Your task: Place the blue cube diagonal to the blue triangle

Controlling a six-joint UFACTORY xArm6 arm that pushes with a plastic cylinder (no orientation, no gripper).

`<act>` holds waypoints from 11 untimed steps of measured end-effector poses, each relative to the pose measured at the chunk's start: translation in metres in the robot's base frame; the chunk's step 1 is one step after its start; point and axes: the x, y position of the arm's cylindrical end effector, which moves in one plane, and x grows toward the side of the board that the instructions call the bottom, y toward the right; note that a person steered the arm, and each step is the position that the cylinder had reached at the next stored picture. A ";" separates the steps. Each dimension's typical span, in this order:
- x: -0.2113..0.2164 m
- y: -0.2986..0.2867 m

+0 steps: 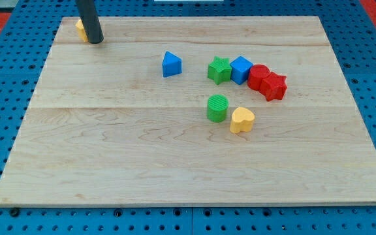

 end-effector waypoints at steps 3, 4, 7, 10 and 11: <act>0.022 0.015; 0.093 0.046; 0.130 0.305; 0.025 0.218; 0.020 0.186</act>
